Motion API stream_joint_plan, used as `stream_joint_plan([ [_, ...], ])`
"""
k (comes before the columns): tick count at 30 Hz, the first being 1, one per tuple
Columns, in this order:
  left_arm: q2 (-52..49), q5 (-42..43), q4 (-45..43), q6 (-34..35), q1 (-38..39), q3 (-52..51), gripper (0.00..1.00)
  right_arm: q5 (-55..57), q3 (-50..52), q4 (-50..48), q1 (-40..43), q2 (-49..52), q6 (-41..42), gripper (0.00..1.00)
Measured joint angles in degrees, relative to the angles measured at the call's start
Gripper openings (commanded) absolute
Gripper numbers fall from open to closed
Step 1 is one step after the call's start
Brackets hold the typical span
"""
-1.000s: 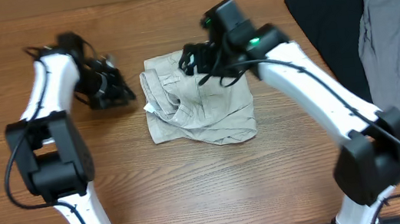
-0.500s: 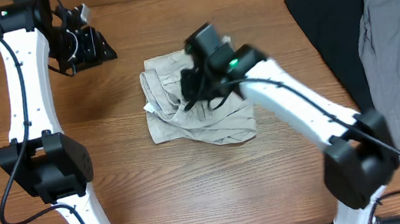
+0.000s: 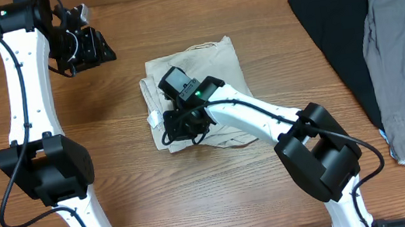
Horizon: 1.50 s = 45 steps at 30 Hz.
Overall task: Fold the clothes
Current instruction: 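Release the right gripper and press the folded stack flat, then grasp the folded shorts with the left gripper and drag them to the top-left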
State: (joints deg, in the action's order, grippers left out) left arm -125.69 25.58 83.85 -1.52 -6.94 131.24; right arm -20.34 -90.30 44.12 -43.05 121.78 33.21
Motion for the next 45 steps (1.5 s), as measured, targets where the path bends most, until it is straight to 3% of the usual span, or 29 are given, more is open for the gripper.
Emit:
stream_joint_plan([
  [6,0.0,-0.2,0.9,0.0,0.2,0.0,0.49,-1.4,-1.4,2.6,1.5,0.0,-1.8,0.04],
  [7,0.0,-0.2,1.3,0.0,0.2,0.0,0.52,-1.6,-2.2,3.5,2.0,0.0,-2.2,0.21],
  [10,0.0,-0.5,2.8,-0.4,0.8,0.0,0.67,-1.8,-4.1,5.3,4.4,-1.0,-3.0,0.87],
  [11,0.0,-0.6,3.2,-0.5,1.2,-0.1,0.76,-1.7,-4.5,5.9,6.0,-2.2,-3.3,1.0],
  [13,0.0,-0.6,3.4,-0.3,1.9,-0.9,0.84,-1.6,-4.9,6.9,9.2,-4.6,-3.5,1.0],
  [16,0.1,-0.6,2.0,-0.4,3.3,-4.6,0.87,-1.0,-5.8,8.8,16.6,-8.8,-4.1,1.0],
  [24,0.1,-3.8,-9.5,-0.1,8.6,-23.5,0.99,0.1,-6.7,14.6,33.0,-11.1,-6.3,1.0],
  [42,1.3,-8.7,-32.9,5.1,17.1,-39.1,1.0,0.7,-6.7,16.6,36.1,-11.1,-10.1,1.0],
  [45,1.9,-9.6,-35.7,5.9,18.7,-40.5,0.89,0.9,-6.7,16.6,36.1,-11.1,-10.2,1.0],
])
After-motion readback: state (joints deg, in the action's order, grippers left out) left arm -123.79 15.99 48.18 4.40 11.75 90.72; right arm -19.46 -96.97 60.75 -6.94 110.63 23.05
